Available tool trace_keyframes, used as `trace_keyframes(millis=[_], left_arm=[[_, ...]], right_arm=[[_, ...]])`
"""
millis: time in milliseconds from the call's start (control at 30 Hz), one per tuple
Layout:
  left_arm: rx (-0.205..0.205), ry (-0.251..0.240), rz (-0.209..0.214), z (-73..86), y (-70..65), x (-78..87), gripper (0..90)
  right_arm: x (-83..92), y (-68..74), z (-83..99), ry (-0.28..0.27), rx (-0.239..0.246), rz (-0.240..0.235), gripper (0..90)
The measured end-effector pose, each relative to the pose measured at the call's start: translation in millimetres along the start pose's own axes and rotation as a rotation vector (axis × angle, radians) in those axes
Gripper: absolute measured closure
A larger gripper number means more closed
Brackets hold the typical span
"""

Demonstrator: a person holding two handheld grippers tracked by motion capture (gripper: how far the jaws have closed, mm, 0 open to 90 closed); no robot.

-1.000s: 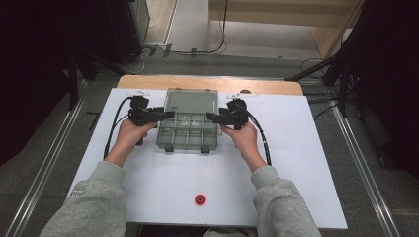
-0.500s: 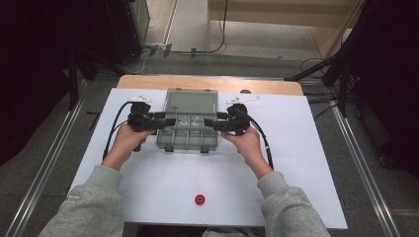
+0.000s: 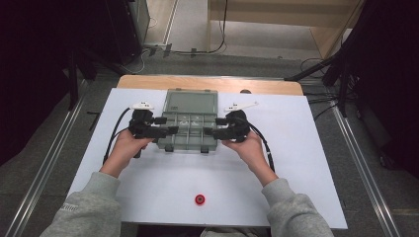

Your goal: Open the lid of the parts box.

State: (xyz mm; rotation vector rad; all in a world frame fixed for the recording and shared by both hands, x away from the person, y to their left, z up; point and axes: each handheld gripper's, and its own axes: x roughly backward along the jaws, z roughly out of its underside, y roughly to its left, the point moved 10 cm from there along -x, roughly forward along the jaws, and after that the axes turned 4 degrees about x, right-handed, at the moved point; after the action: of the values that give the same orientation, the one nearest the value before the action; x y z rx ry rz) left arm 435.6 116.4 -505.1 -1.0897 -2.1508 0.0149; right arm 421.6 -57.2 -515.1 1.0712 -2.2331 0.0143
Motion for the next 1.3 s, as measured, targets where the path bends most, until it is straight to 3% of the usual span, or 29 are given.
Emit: trace_keyframes(millis=[167, 400, 833, 1300], left_arm=[[-0.024, -0.005, 0.002, 5.3, -7.4, 4.1, 26.1], [-0.015, -0.031, 0.011, 10.7, -13.7, 13.3, 26.1], [-0.031, -0.021, 0.011, 30.8, -23.0, 26.7, 26.1], [-0.058, 0.007, 0.037, 43.3, -38.6, 31.1, 26.1]], right_arm=[[4.2, 9.2, 4.1, -0.006, 0.007, -0.037, 30.8], [8.6, 14.6, 13.7, 0.008, 0.01, -0.068, 31.1], [8.1, 31.0, 32.6, 0.074, 0.048, -0.101, 31.2], [25.7, 41.0, 41.6, 0.081, 0.074, -0.138, 31.6]])
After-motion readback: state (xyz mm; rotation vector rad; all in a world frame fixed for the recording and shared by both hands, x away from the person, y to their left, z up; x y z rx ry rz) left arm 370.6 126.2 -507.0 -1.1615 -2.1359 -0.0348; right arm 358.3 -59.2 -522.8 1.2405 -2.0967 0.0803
